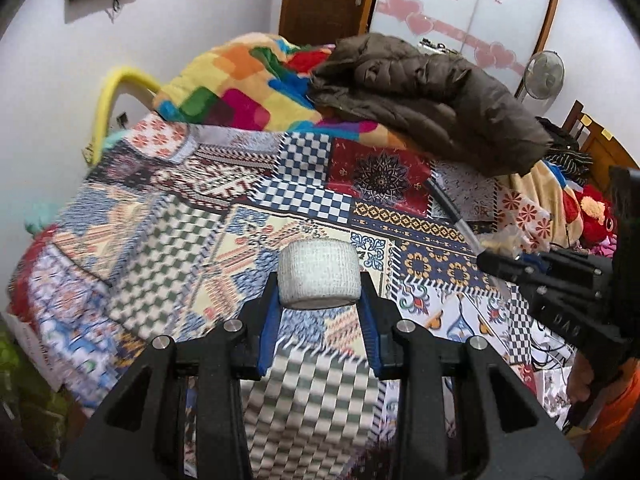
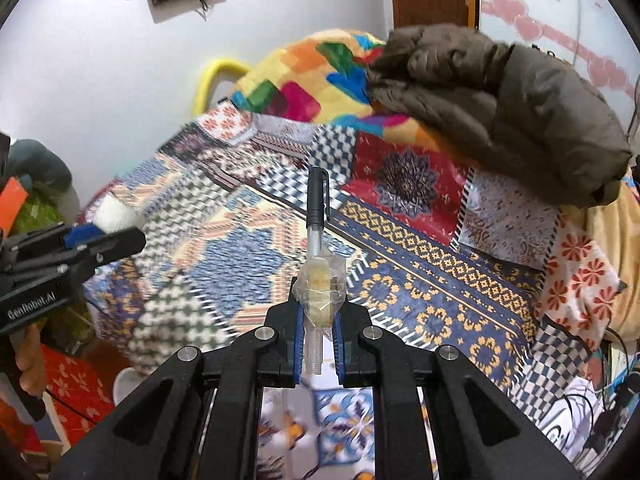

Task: Collect trash
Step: 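Carry the clear bag and tape roll over the white bin with both tools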

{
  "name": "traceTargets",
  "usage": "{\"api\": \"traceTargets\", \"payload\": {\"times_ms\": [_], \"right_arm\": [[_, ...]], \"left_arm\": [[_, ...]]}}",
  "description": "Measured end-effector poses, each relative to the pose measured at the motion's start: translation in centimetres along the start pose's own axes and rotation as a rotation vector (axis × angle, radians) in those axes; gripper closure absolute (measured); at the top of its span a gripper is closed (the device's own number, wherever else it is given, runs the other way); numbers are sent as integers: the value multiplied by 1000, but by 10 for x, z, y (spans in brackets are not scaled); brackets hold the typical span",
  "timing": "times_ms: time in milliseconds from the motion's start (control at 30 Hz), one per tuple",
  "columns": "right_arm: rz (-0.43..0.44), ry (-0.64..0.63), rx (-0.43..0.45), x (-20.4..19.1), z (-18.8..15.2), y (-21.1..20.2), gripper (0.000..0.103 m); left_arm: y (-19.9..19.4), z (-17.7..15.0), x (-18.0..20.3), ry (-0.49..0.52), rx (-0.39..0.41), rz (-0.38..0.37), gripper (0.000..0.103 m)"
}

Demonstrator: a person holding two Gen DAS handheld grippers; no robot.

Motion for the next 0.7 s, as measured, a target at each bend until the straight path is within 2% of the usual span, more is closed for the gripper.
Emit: {"api": "traceTargets", "payload": {"times_ms": [333, 700], "right_arm": [[42, -61, 70, -70, 7, -79, 92], [159, -137, 88, -167, -13, -125, 92]], "left_arm": [[-117, -18, -26, -19, 66, 63, 67], [-232, -64, -93, -107, 108, 156, 68]]}}
Point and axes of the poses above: each gripper's, at about its wrist camera, not at the fingertips, and y roughly the way its jaws point, x to its right, z to its top, the point moved 3 cm from there along y, roughly the way its jaws point, and after that the axes turned 11 degrees about x, right-handed, at the moved point
